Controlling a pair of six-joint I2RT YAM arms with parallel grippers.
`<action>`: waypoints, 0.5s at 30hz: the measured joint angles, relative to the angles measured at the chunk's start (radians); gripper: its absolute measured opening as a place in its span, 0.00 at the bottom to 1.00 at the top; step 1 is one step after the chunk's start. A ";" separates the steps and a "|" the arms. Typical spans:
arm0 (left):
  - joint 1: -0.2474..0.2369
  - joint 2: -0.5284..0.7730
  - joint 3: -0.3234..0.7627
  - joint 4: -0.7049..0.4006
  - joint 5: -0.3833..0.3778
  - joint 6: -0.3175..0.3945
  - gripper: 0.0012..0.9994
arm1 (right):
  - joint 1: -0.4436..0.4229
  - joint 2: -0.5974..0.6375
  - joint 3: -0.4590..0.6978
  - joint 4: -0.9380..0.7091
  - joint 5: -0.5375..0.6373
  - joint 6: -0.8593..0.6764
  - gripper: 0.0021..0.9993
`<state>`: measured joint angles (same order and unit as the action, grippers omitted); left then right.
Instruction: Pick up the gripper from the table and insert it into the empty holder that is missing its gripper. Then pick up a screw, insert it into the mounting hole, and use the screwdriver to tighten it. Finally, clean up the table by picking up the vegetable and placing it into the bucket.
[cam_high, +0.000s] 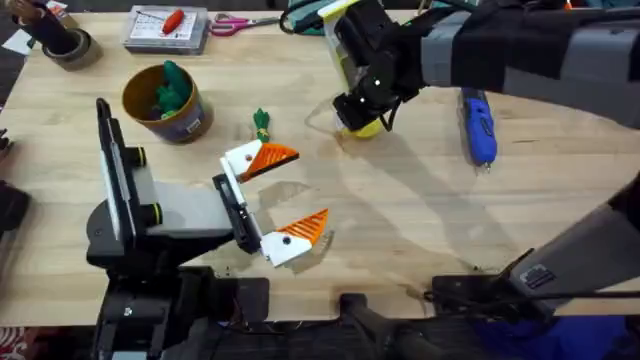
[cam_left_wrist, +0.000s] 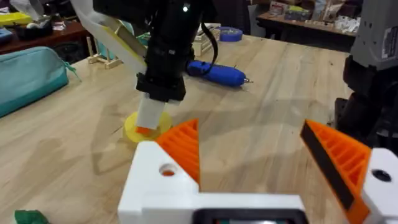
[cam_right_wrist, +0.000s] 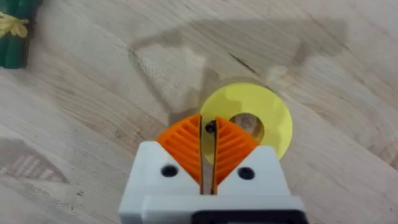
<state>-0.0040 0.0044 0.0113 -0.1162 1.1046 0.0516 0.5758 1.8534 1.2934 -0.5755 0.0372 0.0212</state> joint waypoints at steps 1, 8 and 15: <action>0.000 0.000 0.000 0.000 0.000 0.000 0.99 | 0.000 0.000 0.000 0.000 0.000 0.000 0.08; 0.000 0.000 0.000 0.000 0.000 0.000 0.99 | 0.000 0.000 0.000 0.000 0.003 0.000 0.01; 0.000 0.000 0.000 0.000 0.000 0.000 0.99 | 0.000 0.000 0.000 0.000 0.003 0.000 0.00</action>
<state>-0.0040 0.0044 0.0113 -0.1162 1.1046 0.0514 0.5758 1.8534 1.2934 -0.5755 0.0402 0.0212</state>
